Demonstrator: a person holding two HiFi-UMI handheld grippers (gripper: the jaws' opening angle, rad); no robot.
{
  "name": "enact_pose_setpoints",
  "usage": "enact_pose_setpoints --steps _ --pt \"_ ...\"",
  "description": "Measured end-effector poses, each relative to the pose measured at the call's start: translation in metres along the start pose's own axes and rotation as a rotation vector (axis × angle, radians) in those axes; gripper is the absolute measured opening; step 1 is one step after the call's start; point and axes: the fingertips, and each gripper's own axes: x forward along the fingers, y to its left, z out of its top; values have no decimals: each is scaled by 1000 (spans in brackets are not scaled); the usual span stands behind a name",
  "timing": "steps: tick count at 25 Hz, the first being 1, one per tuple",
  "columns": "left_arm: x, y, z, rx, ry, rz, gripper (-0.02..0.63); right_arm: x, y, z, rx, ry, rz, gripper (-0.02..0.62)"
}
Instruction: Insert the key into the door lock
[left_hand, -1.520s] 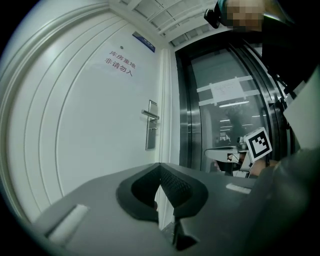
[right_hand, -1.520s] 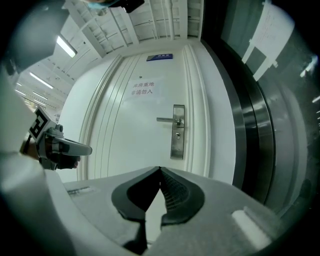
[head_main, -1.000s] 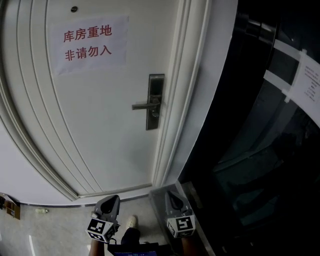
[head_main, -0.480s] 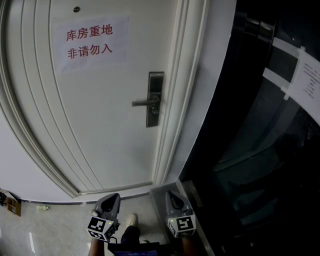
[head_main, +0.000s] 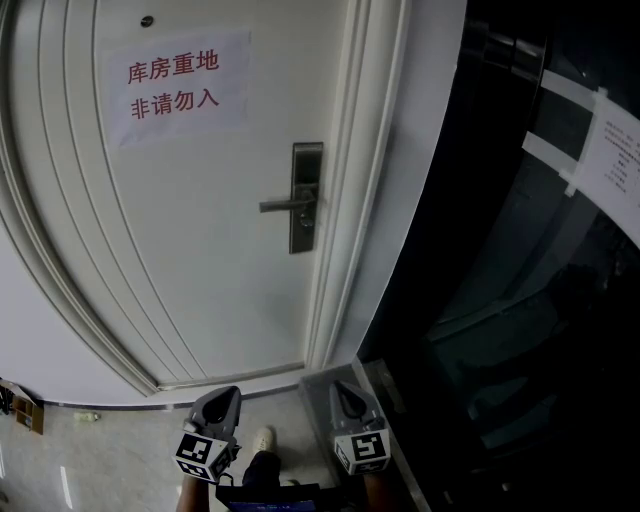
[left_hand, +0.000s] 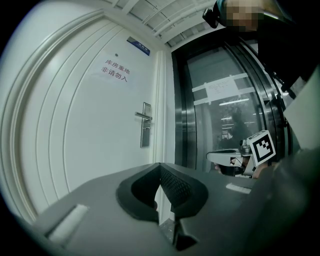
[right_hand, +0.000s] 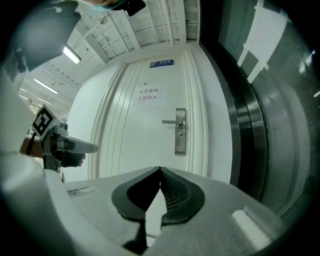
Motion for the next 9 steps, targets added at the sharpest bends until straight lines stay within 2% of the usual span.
enact_pose_setpoints --steps 9 --pt "-2 2 0 -2 0 1 2 0 2 -3 7 8 -1 2"
